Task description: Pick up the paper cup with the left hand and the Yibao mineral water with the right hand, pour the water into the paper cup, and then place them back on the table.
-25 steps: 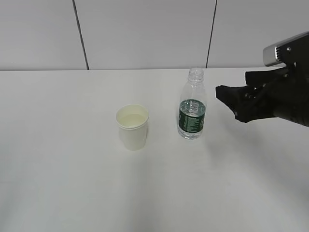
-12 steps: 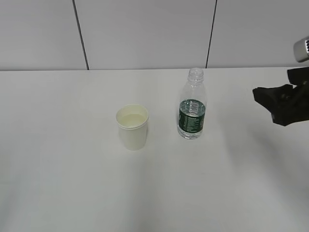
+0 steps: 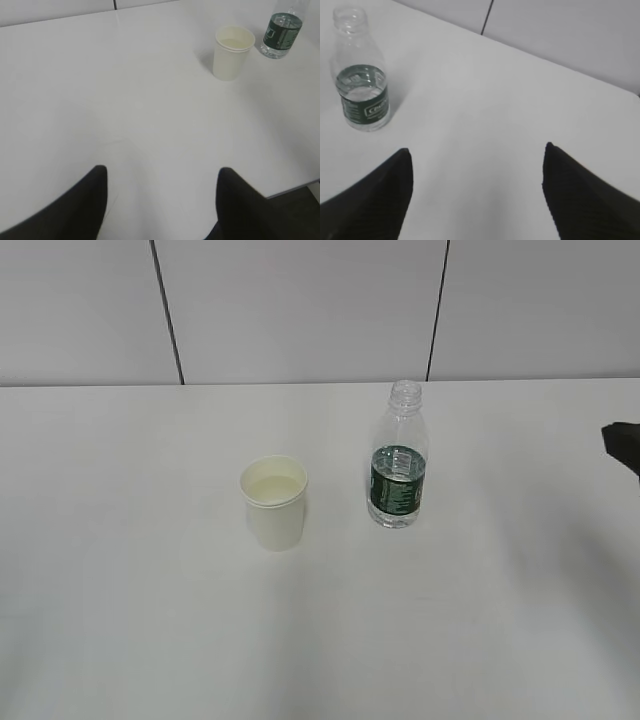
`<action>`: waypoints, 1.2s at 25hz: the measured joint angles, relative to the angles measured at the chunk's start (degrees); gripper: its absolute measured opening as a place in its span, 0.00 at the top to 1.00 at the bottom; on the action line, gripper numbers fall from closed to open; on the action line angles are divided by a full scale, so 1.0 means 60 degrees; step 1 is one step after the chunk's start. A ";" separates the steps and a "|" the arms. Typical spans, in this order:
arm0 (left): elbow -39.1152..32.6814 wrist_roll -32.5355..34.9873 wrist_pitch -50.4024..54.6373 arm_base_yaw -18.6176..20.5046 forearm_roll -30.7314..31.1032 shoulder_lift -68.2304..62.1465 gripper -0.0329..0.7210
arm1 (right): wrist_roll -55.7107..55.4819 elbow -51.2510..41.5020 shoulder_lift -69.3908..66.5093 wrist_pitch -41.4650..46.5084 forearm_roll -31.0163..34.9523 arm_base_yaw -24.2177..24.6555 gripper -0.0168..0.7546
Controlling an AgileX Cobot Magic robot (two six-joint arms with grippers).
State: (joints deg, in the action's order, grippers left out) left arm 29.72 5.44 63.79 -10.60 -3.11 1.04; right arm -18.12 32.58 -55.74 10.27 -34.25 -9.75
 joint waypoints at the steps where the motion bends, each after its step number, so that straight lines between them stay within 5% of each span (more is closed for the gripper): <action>1: 0.0000 0.0000 0.0000 0.0000 0.0000 0.0000 0.34 | 0.0000 0.0000 0.0142 0.0370 0.0050 0.0000 0.21; 8: 0.0000 0.0000 0.0000 0.0000 0.0000 0.0000 0.34 | 0.0155 0.0000 0.1066 0.2400 0.0887 0.0000 0.21; 21: 0.0000 0.0000 0.0000 0.0000 0.0000 0.0000 0.34 | 0.4474 -0.0024 0.3278 0.4468 0.5346 0.0000 0.21; 30: 0.0000 0.0000 0.0000 0.0000 0.0000 0.0000 0.34 | 0.5389 -0.0397 0.5208 0.6332 0.6091 0.0000 0.21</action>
State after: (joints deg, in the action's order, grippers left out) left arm 29.72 5.44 63.79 -10.60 -3.11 1.04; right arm 14.21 30.19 -24.49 48.26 2.29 -9.75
